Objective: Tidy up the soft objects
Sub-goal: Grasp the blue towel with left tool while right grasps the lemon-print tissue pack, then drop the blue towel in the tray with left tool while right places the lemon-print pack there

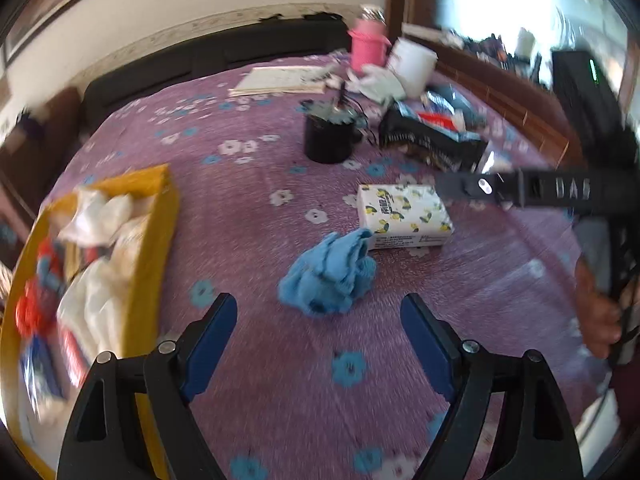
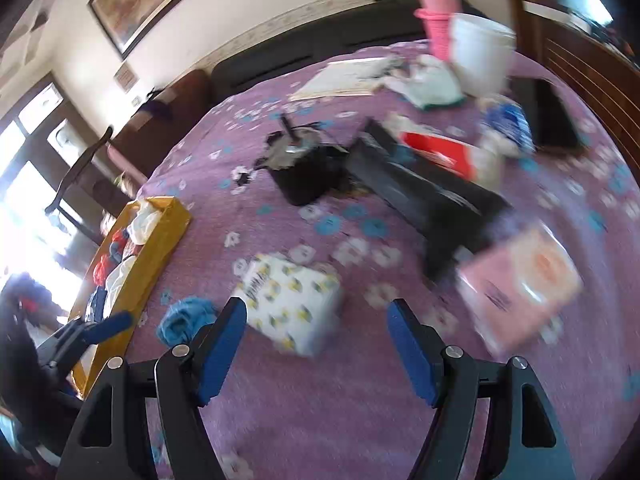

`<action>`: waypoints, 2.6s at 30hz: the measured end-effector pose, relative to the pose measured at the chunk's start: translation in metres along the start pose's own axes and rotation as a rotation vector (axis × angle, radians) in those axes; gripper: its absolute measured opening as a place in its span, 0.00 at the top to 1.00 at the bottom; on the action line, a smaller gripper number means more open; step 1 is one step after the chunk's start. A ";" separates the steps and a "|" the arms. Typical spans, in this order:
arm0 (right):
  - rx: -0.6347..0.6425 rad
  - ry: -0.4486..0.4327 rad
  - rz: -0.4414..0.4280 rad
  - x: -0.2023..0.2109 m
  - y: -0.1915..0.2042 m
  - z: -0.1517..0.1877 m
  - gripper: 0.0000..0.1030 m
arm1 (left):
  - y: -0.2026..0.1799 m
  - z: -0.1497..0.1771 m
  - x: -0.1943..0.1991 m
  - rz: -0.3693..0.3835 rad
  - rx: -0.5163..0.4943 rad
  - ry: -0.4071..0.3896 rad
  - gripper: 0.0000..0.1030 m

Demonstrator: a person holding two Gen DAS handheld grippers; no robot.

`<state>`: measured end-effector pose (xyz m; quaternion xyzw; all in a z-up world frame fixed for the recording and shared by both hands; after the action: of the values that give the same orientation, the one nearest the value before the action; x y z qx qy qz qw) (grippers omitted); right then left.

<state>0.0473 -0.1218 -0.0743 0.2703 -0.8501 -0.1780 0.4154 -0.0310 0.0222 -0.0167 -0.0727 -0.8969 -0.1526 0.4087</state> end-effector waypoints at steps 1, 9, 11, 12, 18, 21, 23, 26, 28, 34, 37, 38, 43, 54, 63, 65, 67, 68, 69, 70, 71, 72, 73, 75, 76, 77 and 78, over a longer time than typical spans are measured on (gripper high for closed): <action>0.004 0.009 -0.007 -0.007 0.002 -0.004 0.23 | -0.004 -0.003 -0.006 -0.005 -0.015 0.006 0.19; -0.121 0.121 -0.194 -0.050 -0.004 -0.007 0.22 | -0.014 -0.017 -0.048 -0.030 -0.029 0.052 0.29; -0.124 0.132 -0.228 -0.046 -0.002 -0.002 0.22 | -0.012 -0.014 -0.048 0.009 0.000 0.067 0.55; -0.117 0.141 -0.236 -0.044 -0.001 0.000 0.22 | -0.011 -0.014 -0.047 0.012 0.010 0.070 0.58; 0.024 0.160 -0.113 -0.046 0.007 0.004 0.21 | 0.010 -0.006 -0.028 0.055 0.106 0.067 0.58; 0.101 0.177 -0.055 -0.054 0.018 0.005 0.21 | 0.017 -0.003 -0.019 0.060 0.135 0.060 0.58; 0.177 0.195 -0.013 -0.057 0.029 0.009 0.21 | 0.023 0.000 -0.009 0.068 0.155 0.049 0.58; 0.287 0.207 0.062 -0.059 0.040 0.016 0.20 | 0.030 0.003 0.001 0.078 0.180 0.032 0.58; 0.357 0.212 0.121 -0.061 0.047 0.021 0.22 | 0.039 0.008 0.011 0.081 0.205 0.021 0.58; 0.331 0.167 0.131 -0.045 0.055 0.019 0.44 | 0.082 0.027 0.034 0.067 0.306 0.007 0.58; 0.320 0.128 0.129 -0.029 0.064 0.012 0.44 | 0.118 0.041 0.045 0.015 0.361 -0.004 0.57; 0.322 0.119 0.127 -0.026 0.070 0.011 0.44 | 0.133 0.047 0.049 -0.011 0.384 -0.007 0.57; 0.345 0.096 0.070 -0.022 0.109 0.008 0.44 | 0.196 0.076 0.055 -0.123 0.490 0.012 0.57; 0.395 0.158 -0.114 -0.070 0.211 0.019 0.43 | 0.284 0.120 0.037 -0.326 0.597 0.110 0.42; 0.461 0.299 -0.217 -0.133 0.283 0.052 0.43 | 0.285 0.125 0.046 -0.314 0.607 0.061 0.32; 0.484 0.325 -0.217 -0.146 0.294 0.060 0.42 | 0.286 0.125 0.051 -0.320 0.615 0.049 0.28; 0.510 0.340 -0.193 -0.158 0.301 0.067 0.41 | 0.288 0.126 0.057 -0.337 0.620 0.034 0.24; 0.517 0.345 -0.184 -0.162 0.303 0.068 0.40 | 0.289 0.125 0.058 -0.341 0.619 0.030 0.24; 0.523 0.352 -0.178 -0.166 0.304 0.070 0.36 | 0.289 0.125 0.060 -0.345 0.616 0.029 0.23; 0.522 0.354 -0.177 -0.168 0.304 0.071 0.35 | 0.289 0.125 0.061 -0.352 0.612 0.027 0.22; 0.519 0.349 -0.178 -0.168 0.303 0.069 0.32 | 0.289 0.124 0.062 -0.360 0.609 0.025 0.22; 0.517 0.342 -0.177 -0.167 0.302 0.069 0.31 | 0.288 0.124 0.063 -0.371 0.603 0.024 0.21; 0.513 0.332 -0.174 -0.165 0.300 0.066 0.30 | 0.288 0.123 0.064 -0.383 0.596 0.023 0.21; 0.499 0.309 -0.167 -0.158 0.294 0.060 0.28 | 0.286 0.121 0.064 -0.413 0.580 0.022 0.21; 0.488 0.297 -0.165 -0.154 0.290 0.057 0.27 | 0.284 0.120 0.064 -0.431 0.570 0.022 0.21; 0.477 0.287 -0.163 -0.149 0.285 0.054 0.27 | 0.281 0.118 0.064 -0.446 0.559 0.020 0.21; 0.465 0.278 -0.163 -0.145 0.281 0.051 0.27 | 0.279 0.118 0.065 -0.456 0.550 0.018 0.21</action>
<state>-0.0073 0.1922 -0.0447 0.4475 -0.7785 0.0280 0.4391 -0.0858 0.3251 0.0193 0.2433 -0.8940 0.0065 0.3762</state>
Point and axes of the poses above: each gripper's, at about its wrist camera, not at the fingertips, and x roughly against the way its jaws point, y to its left, z to its underside, the point moved 6 cm from there along -x, roughly the way its jaws point, and after that the axes turned 14 degrees about -z, right-handed, at the moved point
